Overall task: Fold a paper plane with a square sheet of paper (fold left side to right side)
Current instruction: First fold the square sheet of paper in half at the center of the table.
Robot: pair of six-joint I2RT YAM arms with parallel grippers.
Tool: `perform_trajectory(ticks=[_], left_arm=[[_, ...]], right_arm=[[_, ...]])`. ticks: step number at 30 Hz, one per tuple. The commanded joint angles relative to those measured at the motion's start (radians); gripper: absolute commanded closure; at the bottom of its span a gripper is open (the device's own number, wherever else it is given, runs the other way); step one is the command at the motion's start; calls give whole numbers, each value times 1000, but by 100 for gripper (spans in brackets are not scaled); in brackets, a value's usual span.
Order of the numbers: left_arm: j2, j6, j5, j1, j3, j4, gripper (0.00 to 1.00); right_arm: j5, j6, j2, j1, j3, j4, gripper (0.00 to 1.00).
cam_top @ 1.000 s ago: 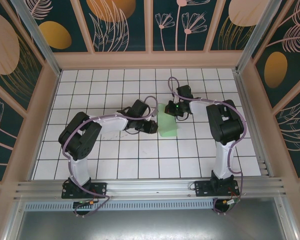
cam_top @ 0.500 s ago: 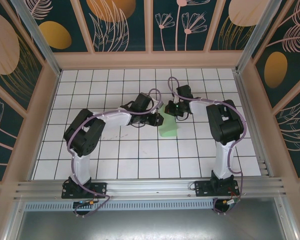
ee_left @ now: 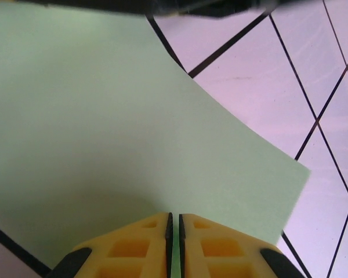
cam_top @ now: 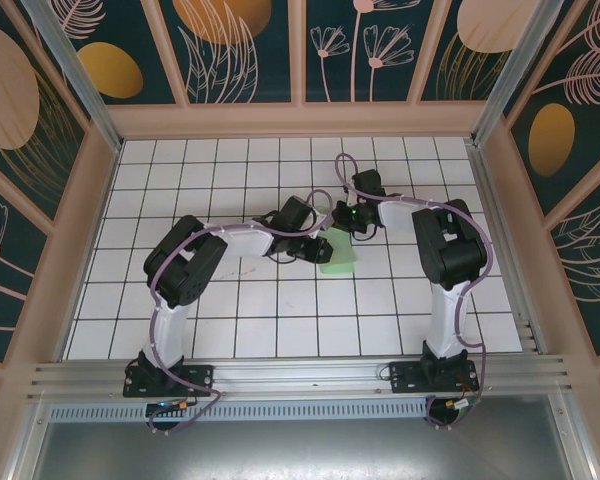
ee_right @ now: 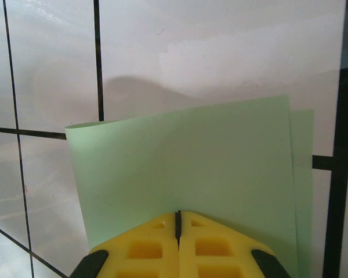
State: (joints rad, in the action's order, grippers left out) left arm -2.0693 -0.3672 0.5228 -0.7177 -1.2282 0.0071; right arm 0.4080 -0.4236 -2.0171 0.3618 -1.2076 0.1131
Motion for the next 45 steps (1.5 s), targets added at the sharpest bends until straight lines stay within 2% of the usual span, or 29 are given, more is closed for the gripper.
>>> perform_trajectory(ticks=[1,18,26,32,36,45], left_arm=[[2,22,22,-9,41,13,84],[122,25,63,-30,225,8,85],[200,24,77,-29,249,2,84],[281,-55,137,32,219,94,84],[211,-80,115,71,144,105,85],[30,-82,34,72,-8,76,85]], right_arm=[[-66,23,-47,3,-4,88,98],[-67,25,-54,2,-15,97,98],[-66,26,-55,2,-15,99,98],[-64,25,-51,4,-14,98,98],[-63,23,-48,7,-15,93,98],[-44,16,-33,8,-12,72,97]])
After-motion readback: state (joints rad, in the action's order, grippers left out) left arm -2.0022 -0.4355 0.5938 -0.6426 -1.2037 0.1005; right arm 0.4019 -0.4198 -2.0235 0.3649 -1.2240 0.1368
